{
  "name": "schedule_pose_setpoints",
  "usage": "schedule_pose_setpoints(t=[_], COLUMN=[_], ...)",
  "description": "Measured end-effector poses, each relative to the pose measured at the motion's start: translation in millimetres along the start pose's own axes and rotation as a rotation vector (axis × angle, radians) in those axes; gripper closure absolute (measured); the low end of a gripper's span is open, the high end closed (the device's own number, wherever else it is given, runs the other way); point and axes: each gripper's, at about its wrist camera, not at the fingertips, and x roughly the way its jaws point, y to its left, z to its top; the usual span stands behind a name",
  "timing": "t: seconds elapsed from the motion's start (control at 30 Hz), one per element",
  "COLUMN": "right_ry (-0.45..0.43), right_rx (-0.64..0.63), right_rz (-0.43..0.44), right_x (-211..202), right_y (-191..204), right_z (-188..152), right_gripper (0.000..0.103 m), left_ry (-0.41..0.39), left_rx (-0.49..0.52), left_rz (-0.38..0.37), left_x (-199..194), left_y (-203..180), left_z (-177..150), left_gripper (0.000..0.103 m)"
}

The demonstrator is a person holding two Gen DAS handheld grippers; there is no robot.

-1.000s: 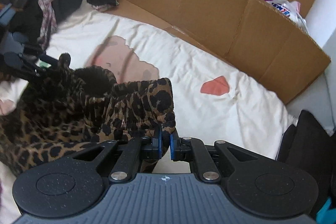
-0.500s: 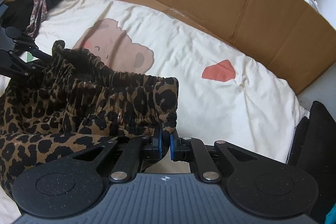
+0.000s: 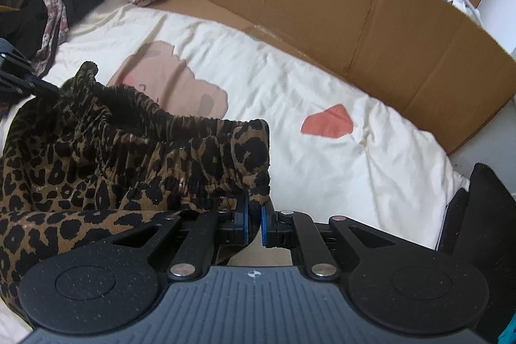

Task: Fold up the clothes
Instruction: 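Stretch the trousers waistband flat across the duvet with both tools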

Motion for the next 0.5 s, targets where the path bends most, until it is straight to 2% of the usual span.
schedule_pose_setpoints(t=[0.27, 0.5], right_ry=[-0.041, -0.063], right_rx=[-0.005, -0.039], right_rz=[-0.021, -0.044], right_x=[10, 32], right_y=[-5, -8], right_z=[13, 29], right_gripper=[0.097, 0.097], left_ry=[-0.117, -0.09], left_rx=[-0.161, -0.173], left_rz=[-0.019, 0.014], left_x=[-24, 2], left_y=[25, 32], left_z=[0, 8], left_gripper=[0.102, 0.102])
